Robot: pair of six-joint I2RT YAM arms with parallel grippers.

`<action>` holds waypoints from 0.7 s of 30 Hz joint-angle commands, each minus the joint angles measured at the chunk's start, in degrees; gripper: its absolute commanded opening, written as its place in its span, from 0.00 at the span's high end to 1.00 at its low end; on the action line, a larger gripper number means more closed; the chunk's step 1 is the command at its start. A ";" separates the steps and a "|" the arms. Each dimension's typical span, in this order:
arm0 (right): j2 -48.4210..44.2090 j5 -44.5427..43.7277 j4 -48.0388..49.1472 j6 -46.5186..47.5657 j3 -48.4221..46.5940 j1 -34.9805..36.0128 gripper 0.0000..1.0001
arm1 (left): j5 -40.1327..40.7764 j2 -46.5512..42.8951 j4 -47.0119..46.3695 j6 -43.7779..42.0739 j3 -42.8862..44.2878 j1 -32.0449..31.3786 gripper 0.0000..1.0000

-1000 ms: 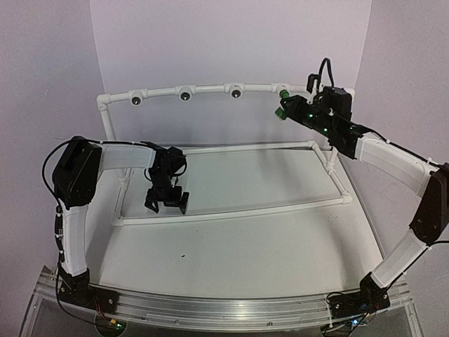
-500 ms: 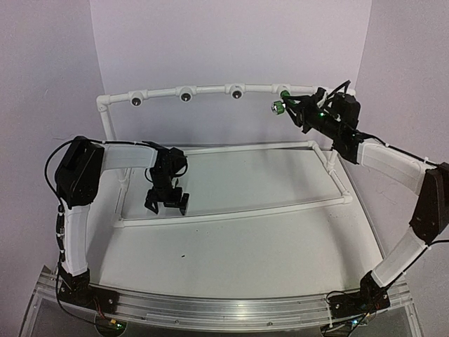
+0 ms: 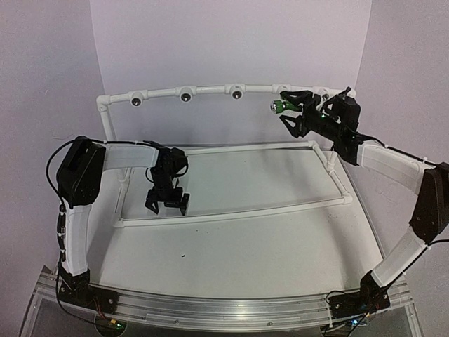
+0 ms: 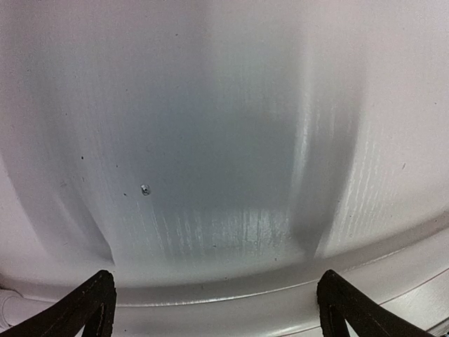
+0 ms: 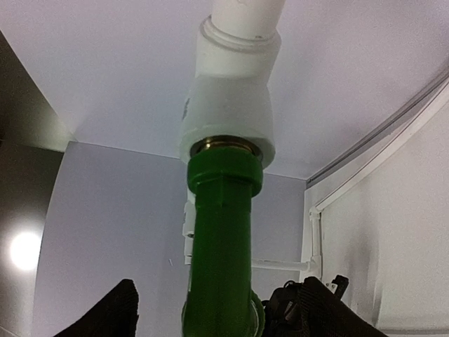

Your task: Install the water faucets

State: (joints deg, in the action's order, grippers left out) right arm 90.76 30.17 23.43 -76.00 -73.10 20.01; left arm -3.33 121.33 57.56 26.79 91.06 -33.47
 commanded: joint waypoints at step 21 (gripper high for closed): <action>-17.21 -6.76 -37.25 80.07 -4.30 -3.01 0.02 | -0.36 0.83 -1.00 -1.12 2.32 -0.26 0.00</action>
State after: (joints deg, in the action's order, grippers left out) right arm 74.11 31.74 0.73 -24.26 -68.22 15.19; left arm -3.40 122.51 57.42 26.44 91.90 -33.50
